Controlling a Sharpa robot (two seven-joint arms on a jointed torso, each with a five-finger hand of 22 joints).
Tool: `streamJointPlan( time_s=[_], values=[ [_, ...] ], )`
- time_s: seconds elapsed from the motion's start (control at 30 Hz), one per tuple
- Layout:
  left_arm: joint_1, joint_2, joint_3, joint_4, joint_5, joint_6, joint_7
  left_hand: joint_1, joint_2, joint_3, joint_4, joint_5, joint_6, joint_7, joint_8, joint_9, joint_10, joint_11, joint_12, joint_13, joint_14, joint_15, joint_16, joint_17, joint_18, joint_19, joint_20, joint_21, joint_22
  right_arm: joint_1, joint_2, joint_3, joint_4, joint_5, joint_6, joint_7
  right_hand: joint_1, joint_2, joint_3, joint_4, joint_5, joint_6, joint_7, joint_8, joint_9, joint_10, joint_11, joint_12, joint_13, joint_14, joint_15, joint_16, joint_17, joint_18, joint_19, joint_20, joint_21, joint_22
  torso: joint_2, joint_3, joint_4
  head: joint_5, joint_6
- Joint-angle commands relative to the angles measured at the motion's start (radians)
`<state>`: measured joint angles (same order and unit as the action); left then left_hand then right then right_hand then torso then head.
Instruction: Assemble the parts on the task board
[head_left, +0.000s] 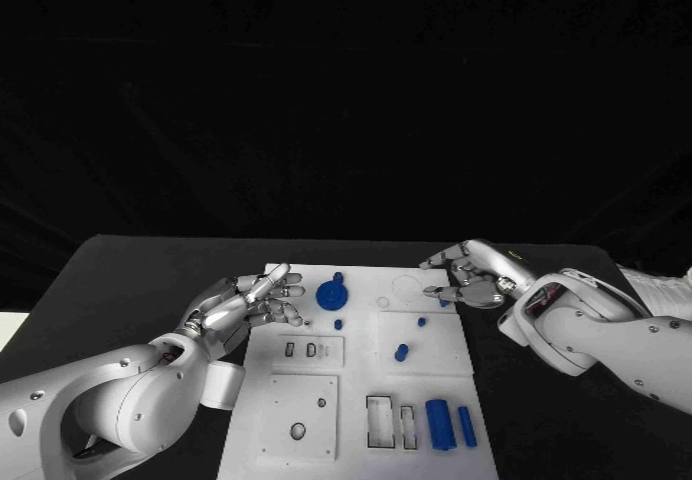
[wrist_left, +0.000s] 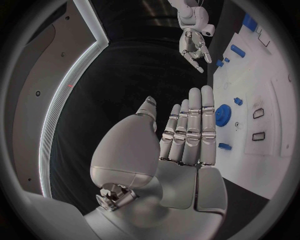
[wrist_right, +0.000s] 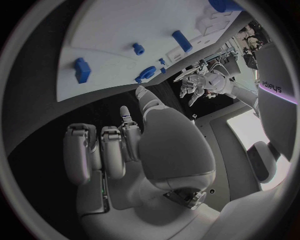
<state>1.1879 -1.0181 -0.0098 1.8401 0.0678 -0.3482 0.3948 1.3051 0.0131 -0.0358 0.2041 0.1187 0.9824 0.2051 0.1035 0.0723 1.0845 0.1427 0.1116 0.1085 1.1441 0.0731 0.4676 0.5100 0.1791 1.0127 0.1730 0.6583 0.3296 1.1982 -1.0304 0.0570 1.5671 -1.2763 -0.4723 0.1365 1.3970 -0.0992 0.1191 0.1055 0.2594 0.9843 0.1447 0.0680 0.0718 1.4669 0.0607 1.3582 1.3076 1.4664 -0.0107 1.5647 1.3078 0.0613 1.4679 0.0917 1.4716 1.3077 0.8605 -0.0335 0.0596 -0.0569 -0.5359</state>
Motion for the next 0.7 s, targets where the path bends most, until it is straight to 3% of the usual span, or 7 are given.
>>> streamJointPlan(
  time_s=[0.03,0.2,0.33,0.43,0.7],
  values=[
    [0.001,0.005,0.000,-0.005,0.000,0.027,0.005,0.005,0.007,-0.002,-0.007,0.000,-0.004,0.000,-0.006,0.000,-0.008,-0.001,-0.006,0.001,-0.005,0.000,-0.004,0.002,0.003,-0.007,0.003,-0.002,-0.002,-0.005,-0.025,0.000,-0.024,0.107,0.070,0.059,0.010,-0.005,0.000,-0.010,0.002,0.000,0.004,-0.004,-0.002,0.000,-0.002,-0.001,0.129,0.104,-0.006,0.004,0.260,-0.013,0.008,-0.006,-0.005,0.033,-0.006,0.0098,-0.0100,-0.001,0.000],
    [0.000,0.010,0.000,-0.012,0.000,0.029,0.005,0.005,0.007,-0.002,-0.007,0.000,-0.004,0.000,-0.006,0.000,-0.008,-0.001,-0.006,0.001,-0.005,0.000,-0.004,0.002,0.003,-0.007,0.003,-0.002,-0.002,-0.010,-0.044,0.000,-0.054,0.110,0.090,0.053,0.007,-0.011,-0.004,-0.013,-0.005,-0.006,0.005,-0.005,-0.003,0.000,-0.001,-0.002,0.129,0.104,-0.005,0.006,0.262,-0.013,0.008,-0.006,-0.005,0.034,-0.007,0.0158,-0.0153,-0.001,0.006],
    [0.000,0.013,0.000,-0.016,0.000,0.030,0.005,0.006,0.008,-0.001,-0.008,0.000,-0.004,-0.001,-0.006,0.000,-0.008,-0.001,-0.006,0.001,-0.005,0.000,-0.004,0.002,0.003,-0.007,0.003,-0.001,-0.002,-0.014,-0.043,0.000,-0.070,0.106,0.105,0.043,0.005,-0.012,-0.005,-0.014,-0.009,-0.008,0.006,-0.005,-0.003,0.000,0.000,-0.002,0.129,0.104,-0.004,0.006,0.262,-0.013,0.008,-0.005,-0.004,0.034,-0.006,0.0166,-0.0139,-0.003,0.004],
    [0.000,0.015,0.000,-0.018,0.000,0.030,0.005,0.006,0.008,-0.001,-0.008,0.000,-0.004,-0.001,-0.006,0.000,-0.008,-0.001,-0.006,0.001,-0.005,0.000,-0.004,0.002,0.003,-0.007,0.003,-0.001,-0.002,-0.021,-0.039,0.000,-0.084,0.099,0.117,0.035,0.004,-0.012,-0.005,-0.014,-0.009,-0.008,0.006,-0.005,-0.003,0.000,0.000,-0.002,0.129,0.104,-0.004,0.006,0.262,-0.014,0.008,-0.005,-0.004,0.034,-0.006,0.0131,-0.0120,-0.005,0.002],
    [0.000,0.015,0.000,-0.021,0.000,0.030,0.004,0.006,0.008,-0.001,-0.008,0.000,-0.004,-0.001,-0.006,0.000,-0.008,-0.001,-0.006,0.001,-0.005,0.000,-0.004,0.002,0.003,-0.007,0.003,-0.001,-0.002,-0.039,-0.021,0.000,-0.105,0.091,0.123,0.028,0.003,-0.012,-0.006,-0.014,-0.011,-0.009,0.006,-0.005,-0.003,0.000,0.000,-0.002,0.129,0.104,-0.004,0.006,0.263,-0.014,0.009,-0.005,-0.004,0.035,-0.006,0.0123,-0.0133,-0.002,-0.004]
  ],
)
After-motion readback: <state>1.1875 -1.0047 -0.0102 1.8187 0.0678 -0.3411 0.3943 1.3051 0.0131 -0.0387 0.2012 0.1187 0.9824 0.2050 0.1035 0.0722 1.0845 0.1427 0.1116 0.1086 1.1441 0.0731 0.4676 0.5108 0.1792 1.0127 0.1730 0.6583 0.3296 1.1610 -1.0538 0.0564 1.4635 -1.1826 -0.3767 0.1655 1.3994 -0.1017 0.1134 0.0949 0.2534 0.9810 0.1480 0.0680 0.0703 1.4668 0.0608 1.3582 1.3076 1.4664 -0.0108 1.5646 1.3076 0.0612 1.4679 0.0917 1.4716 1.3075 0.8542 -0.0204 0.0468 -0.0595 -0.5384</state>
